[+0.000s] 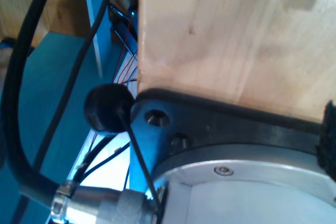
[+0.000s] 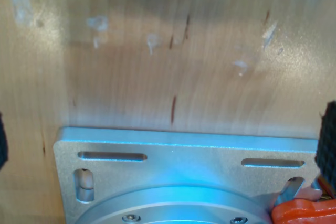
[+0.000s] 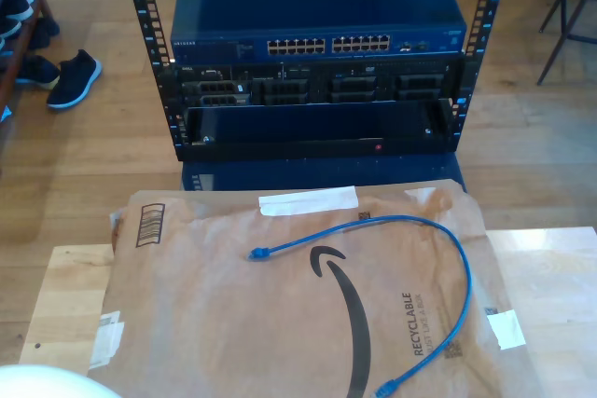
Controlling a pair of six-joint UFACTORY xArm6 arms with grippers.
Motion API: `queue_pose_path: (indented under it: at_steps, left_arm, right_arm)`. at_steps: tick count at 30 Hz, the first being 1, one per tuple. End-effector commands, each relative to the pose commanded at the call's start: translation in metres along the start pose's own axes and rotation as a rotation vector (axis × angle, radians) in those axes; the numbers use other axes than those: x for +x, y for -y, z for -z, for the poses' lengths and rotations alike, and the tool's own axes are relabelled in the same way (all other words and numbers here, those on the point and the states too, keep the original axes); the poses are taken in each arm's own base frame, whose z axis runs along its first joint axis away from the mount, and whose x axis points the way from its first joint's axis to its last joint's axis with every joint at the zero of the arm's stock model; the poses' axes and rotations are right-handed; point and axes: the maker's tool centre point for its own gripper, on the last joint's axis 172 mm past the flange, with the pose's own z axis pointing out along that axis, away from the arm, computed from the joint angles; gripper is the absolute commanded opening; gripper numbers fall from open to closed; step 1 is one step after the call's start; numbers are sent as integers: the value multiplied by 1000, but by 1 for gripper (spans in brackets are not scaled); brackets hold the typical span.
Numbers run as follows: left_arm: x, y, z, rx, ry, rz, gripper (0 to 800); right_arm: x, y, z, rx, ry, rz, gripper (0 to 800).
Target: Grab the cable and plug it in
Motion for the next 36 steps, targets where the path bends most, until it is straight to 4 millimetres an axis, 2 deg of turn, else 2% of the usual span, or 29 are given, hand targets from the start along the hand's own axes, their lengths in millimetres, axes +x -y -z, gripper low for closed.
queue_pose_path:
  at_steps: [36]
  left_arm:
    - [0,0,0,0,0,0,800]
  right_arm:
    - [0,0,0,0,0,0,798]
